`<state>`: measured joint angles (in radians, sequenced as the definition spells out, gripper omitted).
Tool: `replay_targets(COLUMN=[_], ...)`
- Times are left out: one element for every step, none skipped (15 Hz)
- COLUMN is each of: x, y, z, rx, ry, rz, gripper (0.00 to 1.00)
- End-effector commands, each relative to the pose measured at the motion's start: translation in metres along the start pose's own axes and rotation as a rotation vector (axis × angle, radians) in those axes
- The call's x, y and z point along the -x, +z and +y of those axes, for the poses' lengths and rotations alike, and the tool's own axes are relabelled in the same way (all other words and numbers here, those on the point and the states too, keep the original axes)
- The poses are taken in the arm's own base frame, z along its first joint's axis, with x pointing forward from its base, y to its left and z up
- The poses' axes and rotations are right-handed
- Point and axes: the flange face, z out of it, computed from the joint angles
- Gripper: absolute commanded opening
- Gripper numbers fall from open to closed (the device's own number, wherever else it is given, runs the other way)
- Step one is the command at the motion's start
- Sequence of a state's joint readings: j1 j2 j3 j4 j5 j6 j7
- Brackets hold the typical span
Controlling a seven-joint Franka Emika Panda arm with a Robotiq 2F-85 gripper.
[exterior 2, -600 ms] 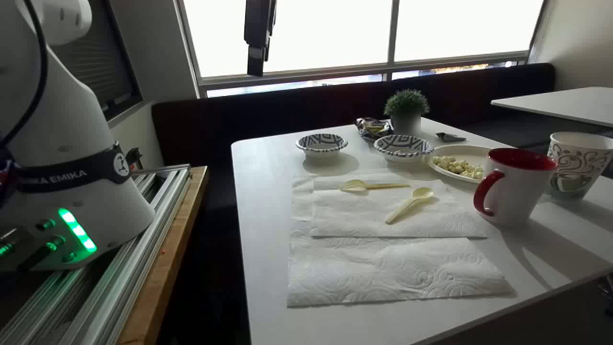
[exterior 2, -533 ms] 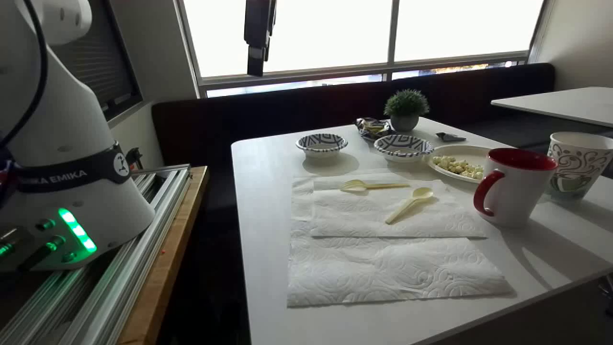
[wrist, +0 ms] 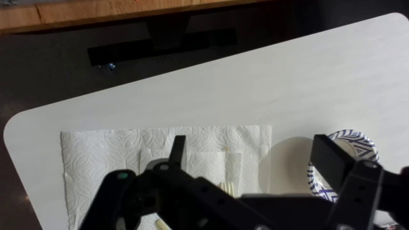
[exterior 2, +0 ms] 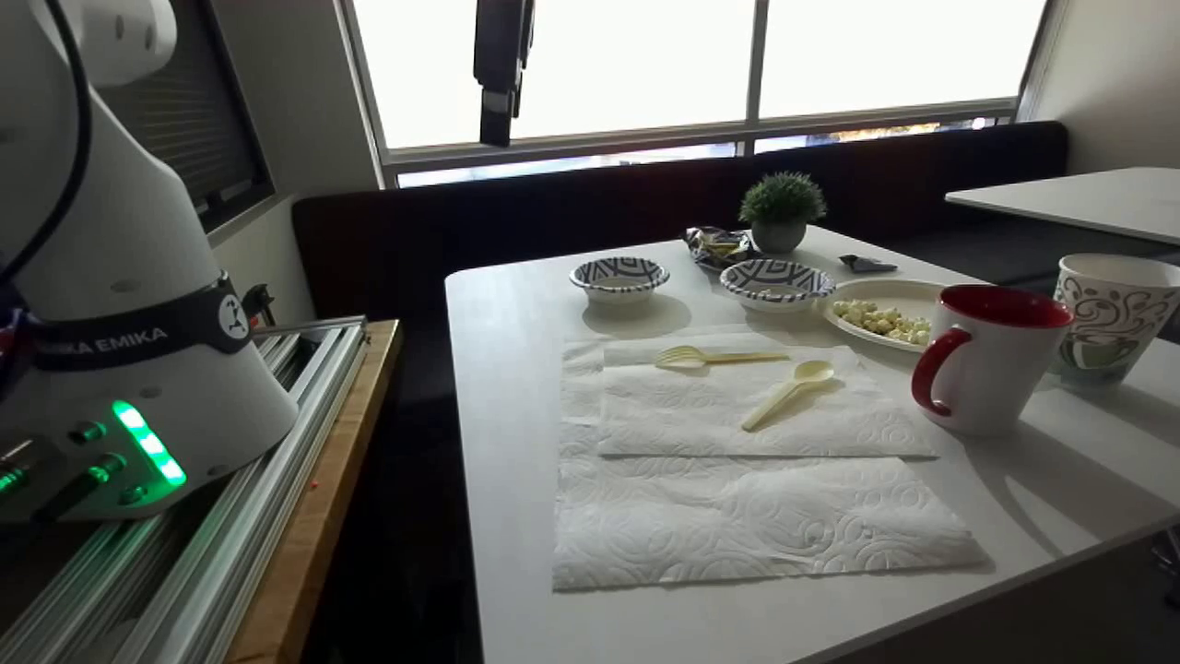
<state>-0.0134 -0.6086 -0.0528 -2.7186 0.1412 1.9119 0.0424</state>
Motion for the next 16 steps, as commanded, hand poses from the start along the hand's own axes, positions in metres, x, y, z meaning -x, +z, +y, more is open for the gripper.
replay_targets(x=[-0.031, -0.040, -0.050, -0.061, -0.070, -0.082, -0.094, -0.106, -0.119, -0.133, -0.146, -0.158, -0.171, -0.182, -0.198, -0.208], y=[0.015, 0.022, 0.029, 0.037, 0.044, 0.051, 0.056, 0.062, 0.068, 0.073, 0.078, 0.083, 0.088, 0.093, 0.097, 0.105], z=[-0.012, -0.016, -0.020, -0.025, -0.028, -0.030, -0.029, -0.029, -0.029, -0.028, -0.028, -0.025, -0.008, -0.001, -0.023, -0.015], rx=[0.007, 0.019, 0.033, 0.051, 0.064, 0.076, 0.103, 0.106, 0.108, 0.103, 0.096, 0.094, 0.079, 0.082, 0.073, 0.074], ry=[0.035, 0.040, 0.047, 0.064, 0.077, 0.100, 0.131, 0.147, 0.164, 0.168, 0.163, 0.157, 0.141, 0.131, 0.108, 0.104], rz=[0.022, 0.024, 0.016, 0.009, 0.005, -0.010, -0.036, -0.053, -0.077, -0.085, -0.114, -0.132, -0.126, -0.118, -0.127, -0.127], gripper=[1.00, 1.00, 1.00, 1.00, 1.00, 1.00, 1.00, 1.00, 1.00, 1.00, 1.00, 1.00, 1.00, 1.00, 1.00, 1.00])
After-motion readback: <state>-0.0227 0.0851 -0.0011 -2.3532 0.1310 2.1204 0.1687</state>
